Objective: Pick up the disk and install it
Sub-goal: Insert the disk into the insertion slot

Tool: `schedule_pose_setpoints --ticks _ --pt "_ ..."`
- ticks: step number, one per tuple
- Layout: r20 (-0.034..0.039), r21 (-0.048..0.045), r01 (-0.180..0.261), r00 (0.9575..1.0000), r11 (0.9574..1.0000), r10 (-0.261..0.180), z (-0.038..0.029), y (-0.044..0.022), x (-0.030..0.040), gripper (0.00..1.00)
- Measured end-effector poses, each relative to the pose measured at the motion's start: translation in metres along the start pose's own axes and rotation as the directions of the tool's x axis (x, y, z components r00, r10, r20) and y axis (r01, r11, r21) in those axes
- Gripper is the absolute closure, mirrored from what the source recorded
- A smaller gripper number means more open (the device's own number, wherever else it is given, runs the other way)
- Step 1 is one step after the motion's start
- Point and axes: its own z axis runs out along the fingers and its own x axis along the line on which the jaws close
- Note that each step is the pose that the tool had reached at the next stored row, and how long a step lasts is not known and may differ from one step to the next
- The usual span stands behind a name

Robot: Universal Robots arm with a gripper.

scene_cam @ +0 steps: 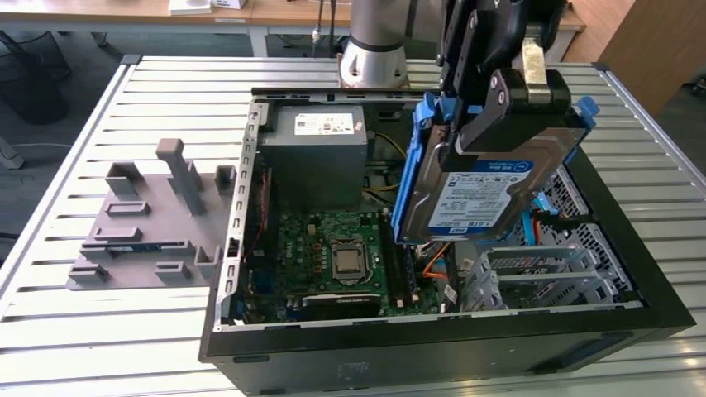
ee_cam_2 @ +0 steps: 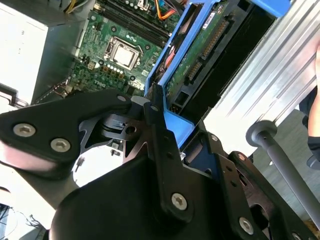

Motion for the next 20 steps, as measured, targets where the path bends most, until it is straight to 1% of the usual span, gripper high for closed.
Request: schedule_pose_setpoints --ticks 3,6,8,12,14,19,20 --pt "-0.0001 0.0 -0.001 1.0 1.0 0.001 0.0006 -0.0026 0.003 0.64" --pt "-0.0001 0.0 -0.001 1.0 1.0 0.001 0.0015 -0.009 0.0038 0.64" --pt "-0.0003 0.0 -0.001 1.0 1.0 0.001 0.0022 -0.0121 0.005 0.64" --pt "-0.0002 0.0 -0.001 1.0 1.0 0.001 0.0045 -0.0167 0.0107 0.64" --pt "0.0 0.0001 -0.001 1.0 1.0 0.001 0.0061 -0.0201 0.0126 0.64" --pt "-0.0003 -0.0001 -0.001 1.0 1.0 0.001 0.0107 -0.0308 0.0143 0.64" --pt "-0.0002 -0.0002 -0.001 1.0 1.0 0.001 0.011 -0.0315 0.0143 0.64"
